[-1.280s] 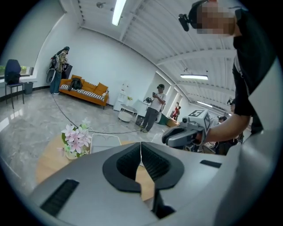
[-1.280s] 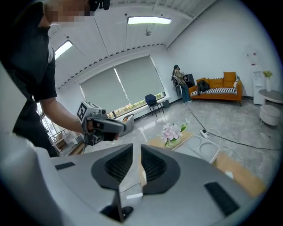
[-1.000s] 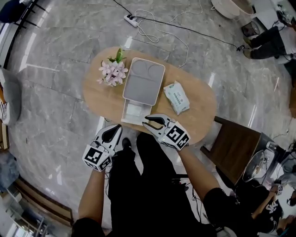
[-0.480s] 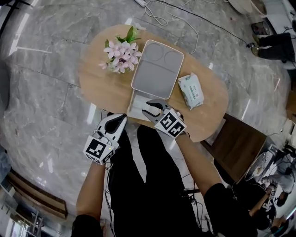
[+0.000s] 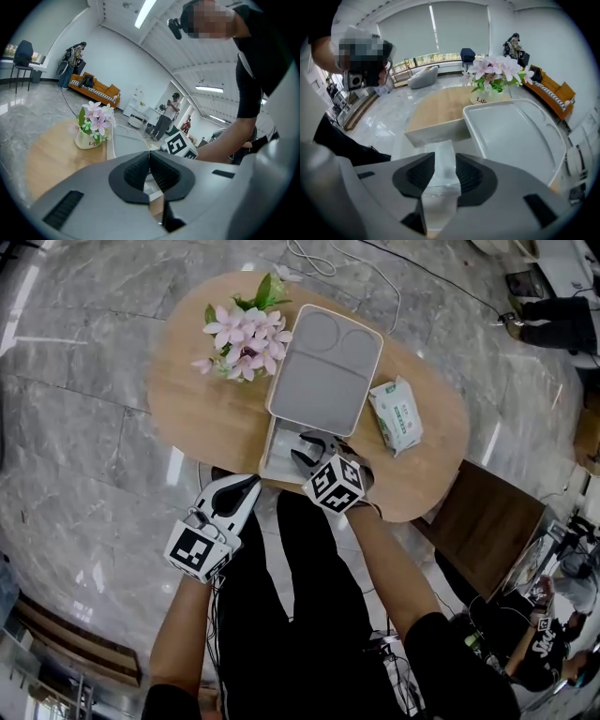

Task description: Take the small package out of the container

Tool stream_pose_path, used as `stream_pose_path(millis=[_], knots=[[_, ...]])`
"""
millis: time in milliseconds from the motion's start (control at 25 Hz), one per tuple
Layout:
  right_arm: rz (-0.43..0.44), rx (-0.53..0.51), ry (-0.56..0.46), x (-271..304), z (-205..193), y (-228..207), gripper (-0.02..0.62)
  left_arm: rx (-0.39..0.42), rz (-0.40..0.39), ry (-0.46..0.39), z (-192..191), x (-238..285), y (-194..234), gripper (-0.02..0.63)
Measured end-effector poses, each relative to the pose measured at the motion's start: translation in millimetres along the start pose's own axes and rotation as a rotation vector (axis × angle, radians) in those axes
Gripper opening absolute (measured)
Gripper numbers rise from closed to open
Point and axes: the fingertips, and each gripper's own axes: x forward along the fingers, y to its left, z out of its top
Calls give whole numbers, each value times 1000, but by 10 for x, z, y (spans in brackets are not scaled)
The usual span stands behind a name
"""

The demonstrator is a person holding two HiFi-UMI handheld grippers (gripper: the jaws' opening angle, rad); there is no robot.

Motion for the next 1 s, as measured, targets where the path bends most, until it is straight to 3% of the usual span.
stream_pose_path(millis=[560, 1000], knots=[[-110, -34, 171, 347, -118, -34, 149, -25, -18, 9, -108, -85, 117, 17], [-38, -27, 182, 434, -126, 25, 132, -35, -21, 1, -118, -91, 149, 17]])
